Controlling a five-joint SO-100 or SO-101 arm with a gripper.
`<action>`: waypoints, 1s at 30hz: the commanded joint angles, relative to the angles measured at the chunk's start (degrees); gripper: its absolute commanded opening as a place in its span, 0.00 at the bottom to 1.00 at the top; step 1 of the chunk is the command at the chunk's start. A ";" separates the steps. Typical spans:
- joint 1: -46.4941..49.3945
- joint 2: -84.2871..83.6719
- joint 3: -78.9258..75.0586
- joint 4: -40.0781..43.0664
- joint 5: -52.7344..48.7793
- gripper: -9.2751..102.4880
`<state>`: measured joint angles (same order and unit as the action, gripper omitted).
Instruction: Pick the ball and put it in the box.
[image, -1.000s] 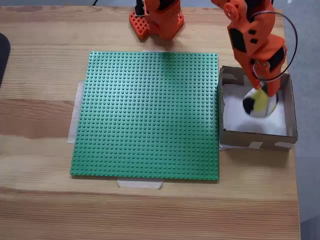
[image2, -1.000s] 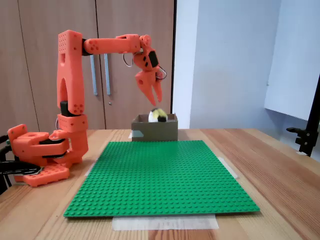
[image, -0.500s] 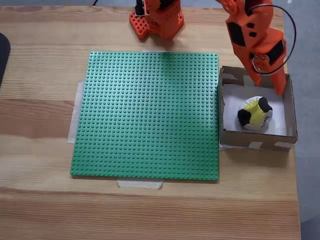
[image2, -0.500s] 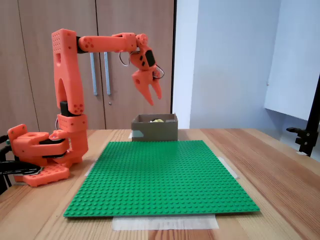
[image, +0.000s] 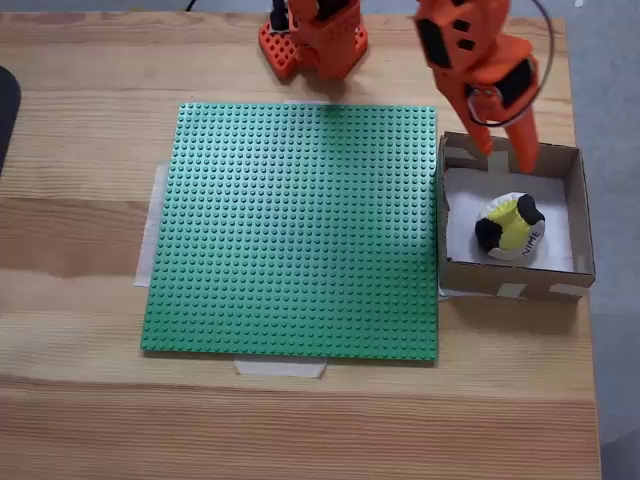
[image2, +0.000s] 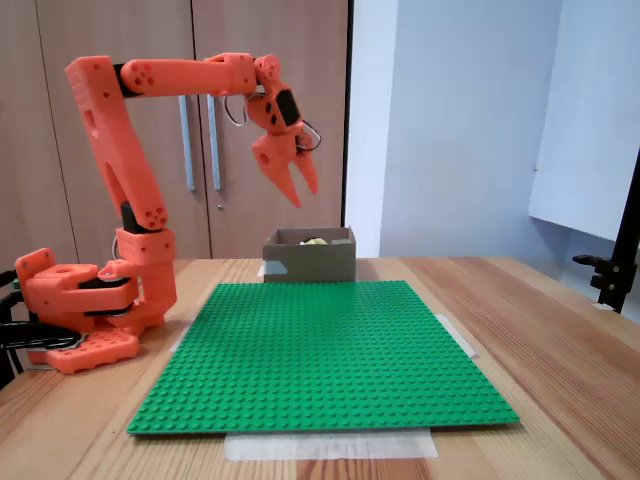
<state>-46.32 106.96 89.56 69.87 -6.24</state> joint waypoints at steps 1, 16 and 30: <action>2.02 6.42 2.11 -0.70 -0.88 0.31; 13.36 22.41 15.91 -0.18 -3.34 0.31; 27.16 31.90 25.40 -2.81 -1.93 0.34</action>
<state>-21.36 136.49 115.14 67.94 -9.05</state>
